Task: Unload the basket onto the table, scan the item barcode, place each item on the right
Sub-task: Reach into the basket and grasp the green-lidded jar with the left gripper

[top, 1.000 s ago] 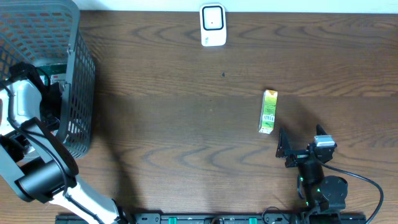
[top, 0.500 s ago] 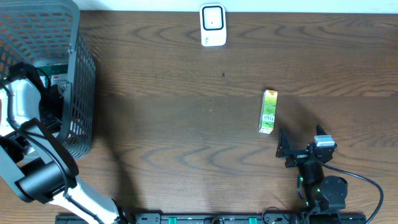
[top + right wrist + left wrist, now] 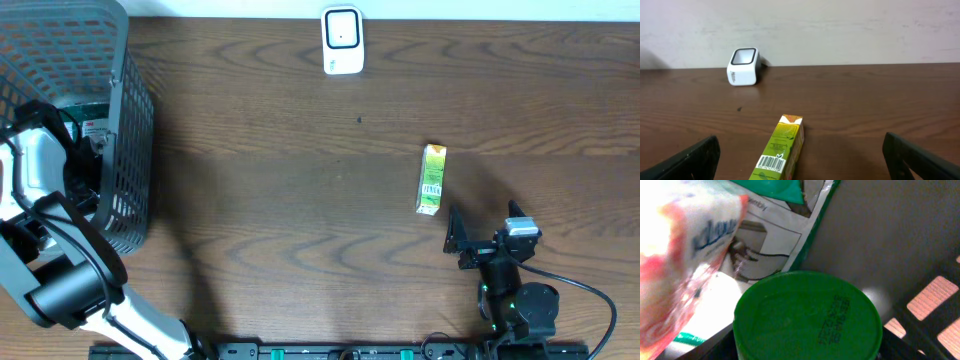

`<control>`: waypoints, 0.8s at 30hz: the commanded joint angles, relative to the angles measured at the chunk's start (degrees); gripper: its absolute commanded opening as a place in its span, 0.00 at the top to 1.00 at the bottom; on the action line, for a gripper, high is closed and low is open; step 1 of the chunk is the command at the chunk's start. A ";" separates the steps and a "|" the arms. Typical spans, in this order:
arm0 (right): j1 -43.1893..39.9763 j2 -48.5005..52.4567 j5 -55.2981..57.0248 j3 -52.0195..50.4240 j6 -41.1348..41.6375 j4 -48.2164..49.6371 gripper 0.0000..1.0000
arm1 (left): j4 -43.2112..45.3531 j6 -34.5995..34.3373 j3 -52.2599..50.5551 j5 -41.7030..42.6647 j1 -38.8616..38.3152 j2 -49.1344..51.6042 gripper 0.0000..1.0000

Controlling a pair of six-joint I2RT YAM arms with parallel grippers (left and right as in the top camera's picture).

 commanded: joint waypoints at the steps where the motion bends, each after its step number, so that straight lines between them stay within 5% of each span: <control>1: 0.35 -0.20 -0.24 -0.07 0.74 -0.24 0.01 | -0.70 -2.67 2.03 -0.70 -0.17 -3.96 0.25; 5: 0.35 -0.20 -0.24 -0.07 0.74 -0.24 0.01 | -3.10 -2.89 1.57 -0.70 -0.17 -4.09 0.09; 15: 0.35 -0.20 -0.24 -0.07 0.74 -0.22 0.01 | 1.25 -4.63 -5.86 -0.70 -0.24 -4.09 0.08; 21: 0.35 -0.20 -0.26 -0.07 0.72 -0.24 0.01 | 1.95 -5.01 -6.43 -0.70 -0.22 -4.24 0.37; 24: 0.35 -0.20 -0.24 -0.07 0.74 -0.24 0.01 | 1.27 -4.98 -4.20 -0.72 -0.22 -4.87 0.39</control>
